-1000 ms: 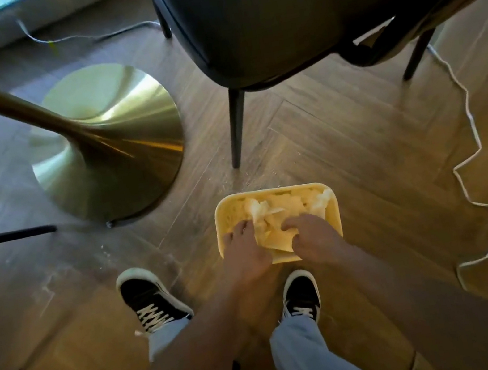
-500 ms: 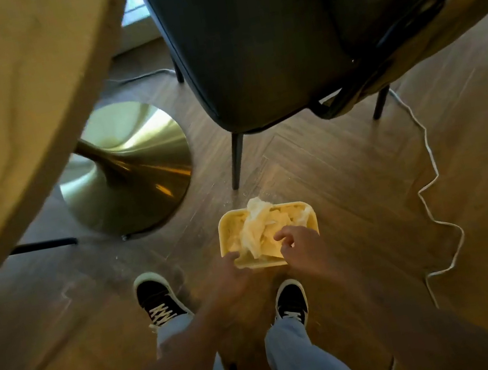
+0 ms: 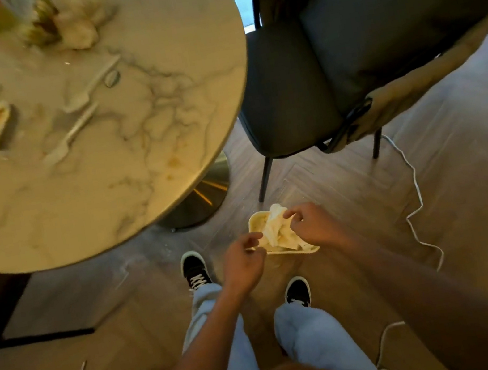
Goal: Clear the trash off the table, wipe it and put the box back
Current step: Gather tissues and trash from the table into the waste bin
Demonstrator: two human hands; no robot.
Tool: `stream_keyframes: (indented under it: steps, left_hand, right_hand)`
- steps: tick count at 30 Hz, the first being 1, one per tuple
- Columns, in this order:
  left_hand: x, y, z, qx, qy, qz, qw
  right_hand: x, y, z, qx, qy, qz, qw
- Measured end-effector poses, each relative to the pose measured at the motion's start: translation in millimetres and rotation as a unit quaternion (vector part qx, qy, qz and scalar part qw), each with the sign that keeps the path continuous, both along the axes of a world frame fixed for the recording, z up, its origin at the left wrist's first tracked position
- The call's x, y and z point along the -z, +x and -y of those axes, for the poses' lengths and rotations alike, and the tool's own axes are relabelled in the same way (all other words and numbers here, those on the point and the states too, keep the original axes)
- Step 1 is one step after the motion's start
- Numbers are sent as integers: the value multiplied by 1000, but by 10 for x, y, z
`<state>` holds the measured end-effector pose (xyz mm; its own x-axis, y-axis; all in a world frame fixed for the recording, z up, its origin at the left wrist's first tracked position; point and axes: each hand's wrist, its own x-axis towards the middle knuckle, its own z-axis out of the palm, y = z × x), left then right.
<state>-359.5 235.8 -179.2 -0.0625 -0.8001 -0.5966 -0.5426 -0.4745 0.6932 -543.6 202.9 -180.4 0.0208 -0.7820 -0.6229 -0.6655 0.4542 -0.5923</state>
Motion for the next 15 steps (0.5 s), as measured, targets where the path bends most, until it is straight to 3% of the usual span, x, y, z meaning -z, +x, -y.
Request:
stream_keyframes:
  steps: [7,15]
  left_hand:
    - [-902,339,-141,-86,-52,-79,992]
    - [-1370,1127,182,-207,-140,-90,964]
  right_hand:
    - [-961,225,394,17,-55,30,998]
    - [-1607,972,1001,-69,-102,64,990]
